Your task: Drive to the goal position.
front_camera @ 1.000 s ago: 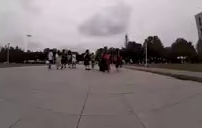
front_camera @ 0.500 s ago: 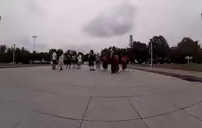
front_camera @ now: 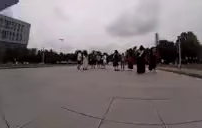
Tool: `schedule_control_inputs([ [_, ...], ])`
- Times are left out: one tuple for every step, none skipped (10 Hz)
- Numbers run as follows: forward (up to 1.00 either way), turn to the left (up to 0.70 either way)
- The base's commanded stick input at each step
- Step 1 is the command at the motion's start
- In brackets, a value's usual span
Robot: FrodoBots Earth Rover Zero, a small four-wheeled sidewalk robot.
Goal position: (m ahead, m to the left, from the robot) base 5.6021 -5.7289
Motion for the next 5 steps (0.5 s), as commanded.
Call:
schedule_control_inputs([
  [0.0, 0.59],
  [0.0, 0.59],
  [0.0, 0.59],
  [0.0, 0.59],
  [0.0, 0.59],
])
